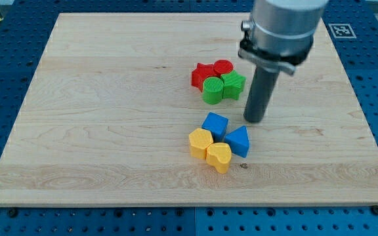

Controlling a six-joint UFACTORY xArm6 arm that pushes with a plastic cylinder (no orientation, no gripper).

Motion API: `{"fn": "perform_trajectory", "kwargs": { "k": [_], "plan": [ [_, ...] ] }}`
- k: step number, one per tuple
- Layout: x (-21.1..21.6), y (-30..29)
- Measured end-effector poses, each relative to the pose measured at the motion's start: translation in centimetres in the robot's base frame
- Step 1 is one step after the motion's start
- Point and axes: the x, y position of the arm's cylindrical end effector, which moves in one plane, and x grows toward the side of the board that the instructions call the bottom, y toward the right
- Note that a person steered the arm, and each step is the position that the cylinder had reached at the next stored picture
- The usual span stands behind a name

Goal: Separate heart from the hexagon

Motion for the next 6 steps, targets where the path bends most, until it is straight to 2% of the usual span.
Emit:
{"fn": "perform_trajectory", "kwargs": {
  "k": [1,2,3,4,6],
  "plan": [
    [-2.0,-2.2],
    [-1.4,-6.0],
    [1.2,-12.1],
    [3.5,-13.4],
    [10.0,-12.0]
  ]
}}
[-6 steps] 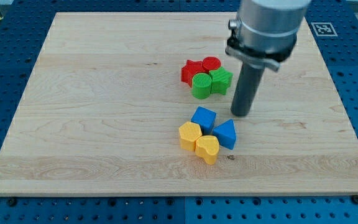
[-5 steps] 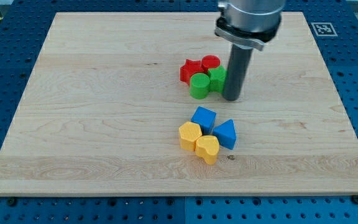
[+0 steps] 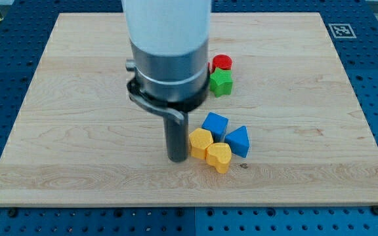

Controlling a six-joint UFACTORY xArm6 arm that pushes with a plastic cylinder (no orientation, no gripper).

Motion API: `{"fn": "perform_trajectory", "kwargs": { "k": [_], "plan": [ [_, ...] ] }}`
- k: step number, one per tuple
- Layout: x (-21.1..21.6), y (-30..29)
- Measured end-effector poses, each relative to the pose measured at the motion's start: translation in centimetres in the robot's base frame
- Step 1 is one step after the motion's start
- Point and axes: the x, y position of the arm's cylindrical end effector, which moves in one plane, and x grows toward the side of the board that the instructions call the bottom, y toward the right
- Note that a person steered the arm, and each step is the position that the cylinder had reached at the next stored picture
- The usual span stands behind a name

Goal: Separate heart from the hexagon

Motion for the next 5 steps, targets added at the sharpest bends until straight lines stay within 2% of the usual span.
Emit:
{"fn": "perform_trajectory", "kwargs": {
  "k": [1,3,4,5],
  "plan": [
    [2.2,3.3],
    [2.4,13.0],
    [3.1,11.5],
    [3.3,6.5]
  ]
}}
